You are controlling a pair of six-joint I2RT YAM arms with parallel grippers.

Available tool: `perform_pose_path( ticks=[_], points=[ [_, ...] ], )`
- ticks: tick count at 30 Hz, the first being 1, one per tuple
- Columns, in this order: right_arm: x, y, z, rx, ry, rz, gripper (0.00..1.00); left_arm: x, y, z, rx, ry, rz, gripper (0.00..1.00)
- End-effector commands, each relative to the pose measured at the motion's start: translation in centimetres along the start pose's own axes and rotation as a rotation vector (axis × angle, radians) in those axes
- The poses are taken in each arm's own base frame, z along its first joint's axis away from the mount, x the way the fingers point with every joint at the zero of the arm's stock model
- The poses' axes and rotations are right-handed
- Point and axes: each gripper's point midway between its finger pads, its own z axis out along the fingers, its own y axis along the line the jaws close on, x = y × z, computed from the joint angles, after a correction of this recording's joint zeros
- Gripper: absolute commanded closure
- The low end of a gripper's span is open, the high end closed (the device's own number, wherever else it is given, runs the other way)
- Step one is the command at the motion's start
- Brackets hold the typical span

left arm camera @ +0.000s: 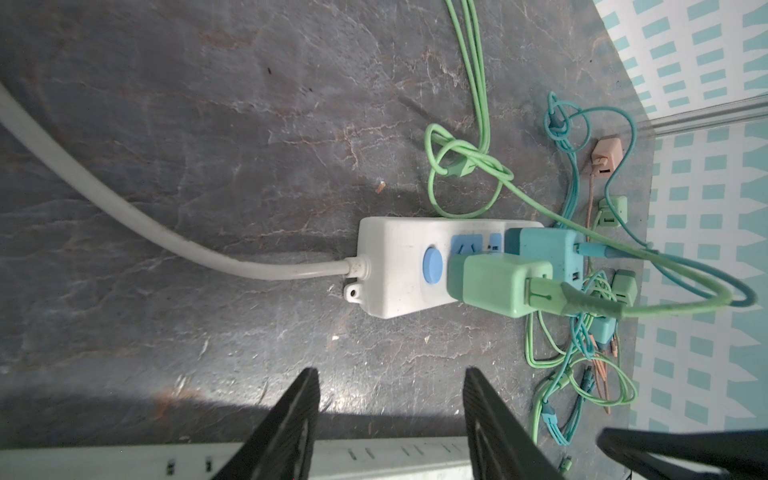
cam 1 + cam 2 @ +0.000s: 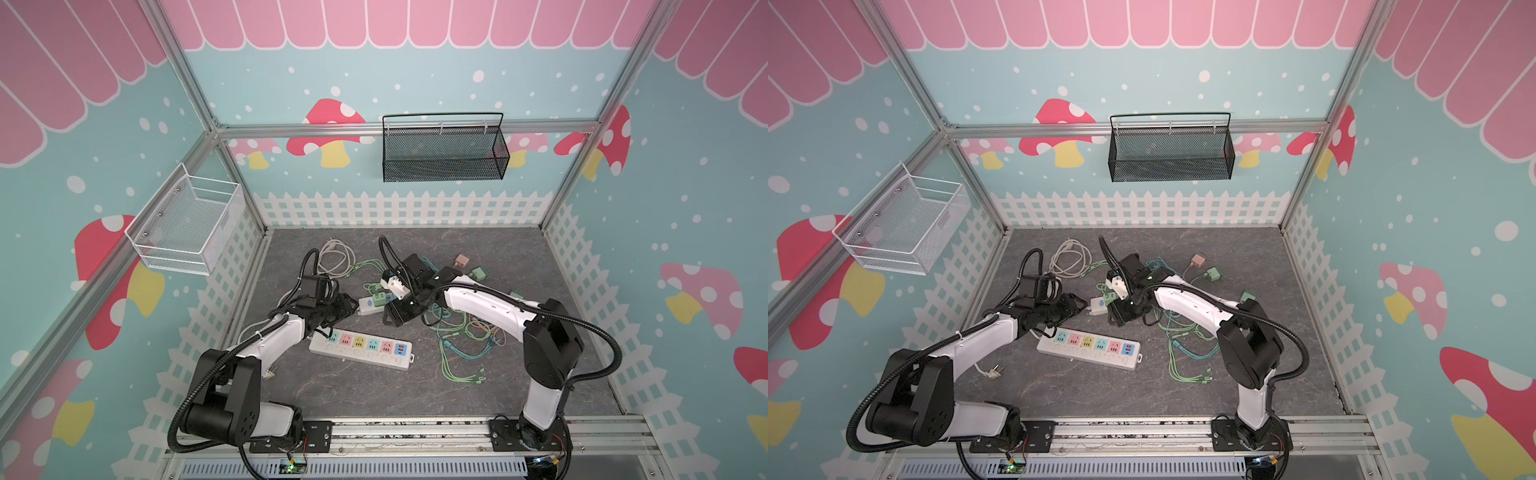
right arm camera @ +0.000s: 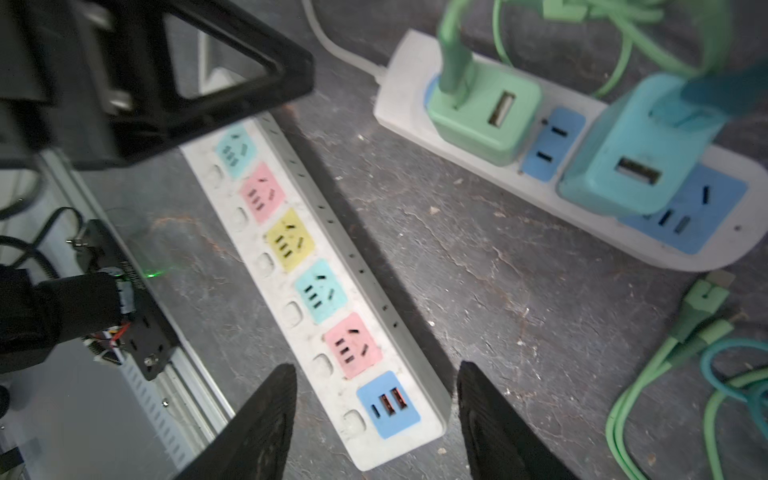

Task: Insert the plug
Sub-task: 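Open the right gripper and lift it off the plugged charger, then move the right gripper over the teal cube charger among the cables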

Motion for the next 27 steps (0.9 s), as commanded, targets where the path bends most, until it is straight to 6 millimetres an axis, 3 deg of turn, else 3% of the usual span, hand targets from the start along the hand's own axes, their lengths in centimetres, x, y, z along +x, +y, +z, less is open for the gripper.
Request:
perform_pose_path(
  ticks=[1, 4, 8, 17, 21, 27],
  points=[
    [-1.6, 1.4, -2.5, -0.054, -0.092, -0.066, 0.36, -0.8, -0.9, -1.1, 0.011, -0.018, 0.034, 0.42],
    [-1.7, -0.4, -3.9, 0.022, -0.13, -0.056, 0.36, -0.9, -1.2, -1.8, 0.009, -0.026, 0.055, 0.37],
    [-0.8, -4.1, -6.1, 0.121, -0.169, 0.018, 0.36, -1.0, -1.6, -3.0, 0.007, -0.041, 0.083, 0.31],
    [4.1, -14.5, -10.6, 0.357, -0.203, 0.234, 0.41, -1.2, -2.9, -5.2, 0.03, -0.058, 0.135, 0.3],
    [7.0, -18.3, -11.0, 0.443, -0.166, 0.359, 0.47, -1.1, -3.1, -5.6, 0.041, -0.062, 0.138, 0.3],
    [9.4, -21.4, -10.6, 0.538, -0.118, 0.419, 0.49, -0.9, -3.4, -6.1, 0.059, -0.062, 0.154, 0.3]
  ],
)
